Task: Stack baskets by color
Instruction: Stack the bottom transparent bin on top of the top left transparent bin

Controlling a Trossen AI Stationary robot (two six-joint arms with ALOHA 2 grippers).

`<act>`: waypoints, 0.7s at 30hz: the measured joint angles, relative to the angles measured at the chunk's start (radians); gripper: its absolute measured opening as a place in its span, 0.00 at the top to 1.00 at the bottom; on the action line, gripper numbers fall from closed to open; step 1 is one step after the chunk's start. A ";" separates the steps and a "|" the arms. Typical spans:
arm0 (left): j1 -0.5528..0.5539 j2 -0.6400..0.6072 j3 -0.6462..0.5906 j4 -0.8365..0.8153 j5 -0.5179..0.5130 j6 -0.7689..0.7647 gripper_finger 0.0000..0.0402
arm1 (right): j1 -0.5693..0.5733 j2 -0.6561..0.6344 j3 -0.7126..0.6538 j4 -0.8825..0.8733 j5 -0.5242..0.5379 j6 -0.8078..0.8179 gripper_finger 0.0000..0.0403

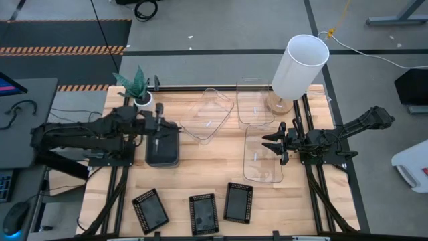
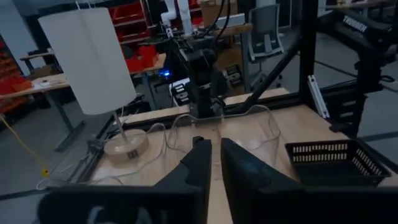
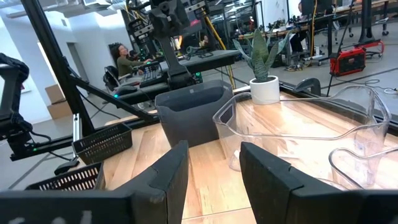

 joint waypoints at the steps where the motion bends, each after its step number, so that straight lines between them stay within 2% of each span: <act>1: -0.001 -0.027 -0.008 -0.015 0.000 -0.002 0.91 | 0.000 0.000 0.000 0.000 0.000 0.000 0.63; 10: -0.001 -0.194 -0.153 0.026 0.002 -0.075 0.97 | 0.000 0.000 0.000 0.000 0.000 0.000 0.63; 21: -0.001 -0.337 -0.262 0.031 -0.001 -0.148 0.97 | 0.000 0.000 0.000 0.054 0.015 0.000 0.63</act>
